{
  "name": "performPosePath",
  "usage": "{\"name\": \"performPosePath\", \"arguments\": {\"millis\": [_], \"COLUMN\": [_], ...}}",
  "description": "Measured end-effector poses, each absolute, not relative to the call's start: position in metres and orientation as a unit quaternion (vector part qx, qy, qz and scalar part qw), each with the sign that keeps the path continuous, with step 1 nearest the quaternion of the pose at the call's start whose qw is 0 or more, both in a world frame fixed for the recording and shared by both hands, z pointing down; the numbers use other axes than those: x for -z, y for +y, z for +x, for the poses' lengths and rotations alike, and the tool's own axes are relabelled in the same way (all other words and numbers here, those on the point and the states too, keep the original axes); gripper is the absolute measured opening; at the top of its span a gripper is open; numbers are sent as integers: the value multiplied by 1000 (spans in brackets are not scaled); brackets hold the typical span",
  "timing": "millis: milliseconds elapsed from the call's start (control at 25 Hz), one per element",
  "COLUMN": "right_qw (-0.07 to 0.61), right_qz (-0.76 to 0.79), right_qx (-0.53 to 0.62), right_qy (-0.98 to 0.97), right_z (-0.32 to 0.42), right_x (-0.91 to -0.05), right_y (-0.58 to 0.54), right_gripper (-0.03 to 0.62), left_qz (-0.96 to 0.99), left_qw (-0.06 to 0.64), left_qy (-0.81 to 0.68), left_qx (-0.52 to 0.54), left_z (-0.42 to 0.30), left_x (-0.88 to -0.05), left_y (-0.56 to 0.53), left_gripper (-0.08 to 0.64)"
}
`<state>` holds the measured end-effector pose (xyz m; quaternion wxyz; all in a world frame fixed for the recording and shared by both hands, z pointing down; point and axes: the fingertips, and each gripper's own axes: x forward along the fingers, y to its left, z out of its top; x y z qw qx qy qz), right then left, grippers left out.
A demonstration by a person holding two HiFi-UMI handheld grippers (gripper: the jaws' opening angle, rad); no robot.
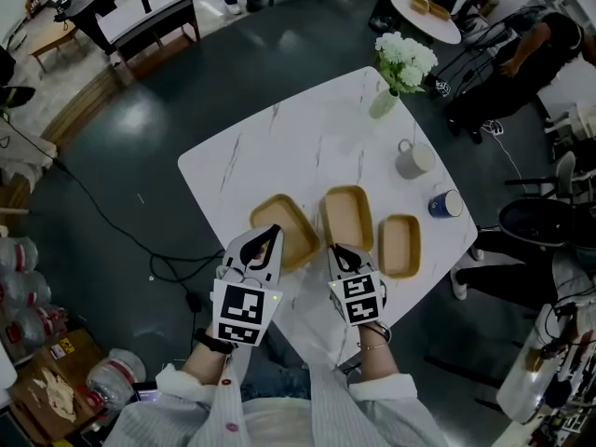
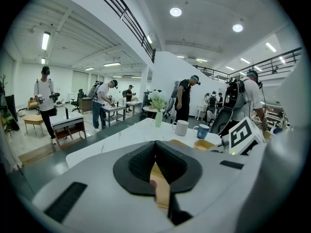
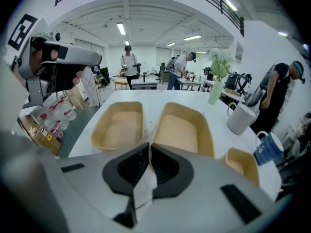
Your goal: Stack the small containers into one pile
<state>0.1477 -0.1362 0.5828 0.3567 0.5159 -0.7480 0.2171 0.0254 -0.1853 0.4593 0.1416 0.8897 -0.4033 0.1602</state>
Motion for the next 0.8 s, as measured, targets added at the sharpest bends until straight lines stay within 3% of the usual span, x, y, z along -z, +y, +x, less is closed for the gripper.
{"name": "performPosePath", "arguments": {"millis": [800], "right_qw": [354], "right_qz": [447], "right_qx": [-142], "right_qy": [-809], "right_z": [63], "right_x": [-539], "right_y": [-126], "right_gripper": [25], "left_qz": [877], "left_qw": [149], "left_qy": [-432], "left_qx": [-149], "left_z": [-18], "left_x": [-454], "left_y": [-169], "left_gripper": [17]}}
